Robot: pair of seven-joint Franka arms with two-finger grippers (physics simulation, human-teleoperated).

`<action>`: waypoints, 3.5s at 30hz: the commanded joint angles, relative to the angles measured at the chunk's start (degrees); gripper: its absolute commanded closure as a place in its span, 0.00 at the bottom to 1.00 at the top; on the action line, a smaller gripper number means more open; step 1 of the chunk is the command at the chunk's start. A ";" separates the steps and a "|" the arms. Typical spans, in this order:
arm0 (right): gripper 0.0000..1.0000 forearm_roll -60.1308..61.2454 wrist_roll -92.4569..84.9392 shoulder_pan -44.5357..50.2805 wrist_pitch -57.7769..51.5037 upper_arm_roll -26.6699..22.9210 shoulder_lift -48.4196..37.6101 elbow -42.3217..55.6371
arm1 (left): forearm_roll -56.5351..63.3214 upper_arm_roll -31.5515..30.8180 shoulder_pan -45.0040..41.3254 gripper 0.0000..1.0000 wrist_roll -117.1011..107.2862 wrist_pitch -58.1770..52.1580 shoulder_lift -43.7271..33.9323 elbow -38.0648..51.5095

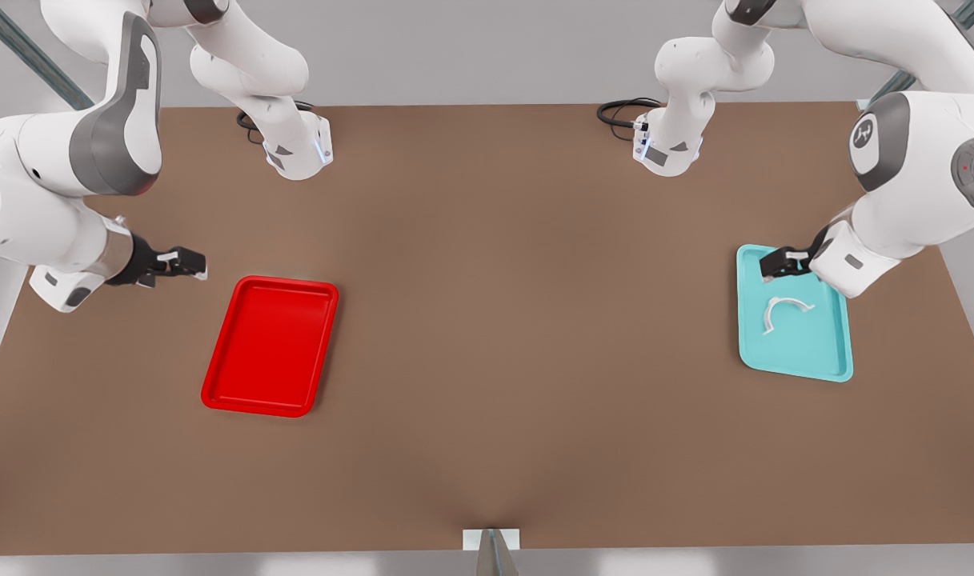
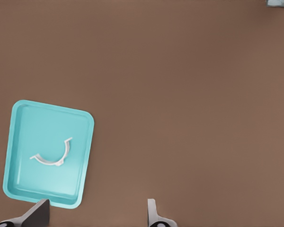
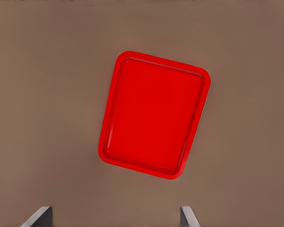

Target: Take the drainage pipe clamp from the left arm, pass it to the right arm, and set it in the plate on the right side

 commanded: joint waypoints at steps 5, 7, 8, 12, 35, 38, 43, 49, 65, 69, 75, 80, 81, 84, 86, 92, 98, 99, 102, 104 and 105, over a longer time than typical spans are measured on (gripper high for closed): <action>0.00 0.06 -4.80 -0.08 1.95 0.02 0.10 -0.06 | 0.60 7.03 0.27 0.00 -27.09 9.88 0.62 -7.19; 0.00 0.15 -4.97 -0.08 1.95 0.02 0.10 0.03 | 0.43 11.07 0.00 0.00 -39.67 20.86 0.36 -15.98; 0.00 0.15 -4.97 -0.08 1.95 -0.07 0.10 -0.06 | 0.34 12.31 0.18 0.00 -45.48 24.21 0.18 -19.15; 0.00 0.15 -5.32 -0.08 1.86 -0.07 0.10 -0.06 | 0.34 17.75 0.18 0.00 -57.09 47.92 -1.75 -38.04; 0.00 -2.93 0.39 0.10 4.50 2.66 -2.71 -2.17 | -3.53 14.08 17.75 0.00 -39.60 77.21 11.78 -58.44; 0.00 -2.93 0.21 -0.08 4.41 2.57 -2.62 -2.17 | -3.53 11.34 20.04 0.00 -31.17 78.80 12.58 -58.88; 0.00 -2.84 0.21 -0.08 4.32 2.66 -2.71 -2.26 | -3.61 11.34 20.83 0.00 -28.61 76.95 10.38 -59.76; 0.00 -2.75 0.21 0.01 3.97 2.66 -2.62 -2.17 | -4.93 11.17 21.01 0.00 -28.44 76.95 10.47 -61.70; 0.00 -1.96 -0.67 -0.96 3.97 2.39 -2.19 -2.08 | -5.72 10.38 21.10 0.79 -28.44 74.76 9.59 -61.61; 0.00 -1.96 -0.76 -0.96 3.97 2.57 -2.27 -2.17 | -6.42 9.59 20.48 0.79 -29.23 70.98 7.39 -61.35; 0.00 -1.96 -1.37 -0.87 3.97 2.57 -2.27 -1.99 | -13.10 6.25 19.08 0.79 -36.61 50.95 4.93 -51.15; 0.00 -1.96 7.41 -0.34 4.41 6.61 -2.19 -0.76 | -15.57 5.89 -1.04 0.79 -68.42 46.02 5.10 -43.95; 0.00 -1.96 10.14 -0.34 4.41 8.10 -2.19 -0.59 | -16.18 5.89 -5.53 0.79 -76.41 44.00 5.54 -40.87; 0.00 -2.05 24.71 0.10 4.50 11.88 -1.49 -0.15 | -18.72 5.81 -14.75 0.79 -86.36 41.53 8.79 -31.82; 0.00 -2.31 30.97 4.66 6.69 12.06 3.26 2.31 | -21.98 5.81 -20.56 0.79 -86.36 41.44 12.05 -24.35; 0.00 -2.84 37.47 9.67 14.69 12.06 12.67 6.01 | -25.24 5.19 -32.51 0.79 -87.15 41.53 18.46 -11.25; 0.00 -4.42 56.81 20.84 21.81 11.36 19.96 12.16 | -25.06 2.03 -35.50 0.79 -89.17 41.80 22.68 -2.20; 0.00 -4.42 56.99 20.93 22.96 11.36 20.40 12.25 | -25.06 2.03 -35.68 0.79 -89.26 41.88 23.39 -1.58; 0.00 -7.59 61.91 23.48 26.21 11.36 21.37 12.16 | -25.06 2.03 -36.38 0.79 -89.96 41.88 23.30 -0.96; 0.00 -8.37 64.54 25.06 25.94 11.36 21.28 11.98 | -25.06 2.11 -36.47 0.79 -90.66 42.24 23.39 -0.61; 0.00 -10.57 66.74 25.15 25.86 11.71 21.28 11.90 | -24.97 2.20 -36.30 0.79 -90.75 42.24 23.39 -0.44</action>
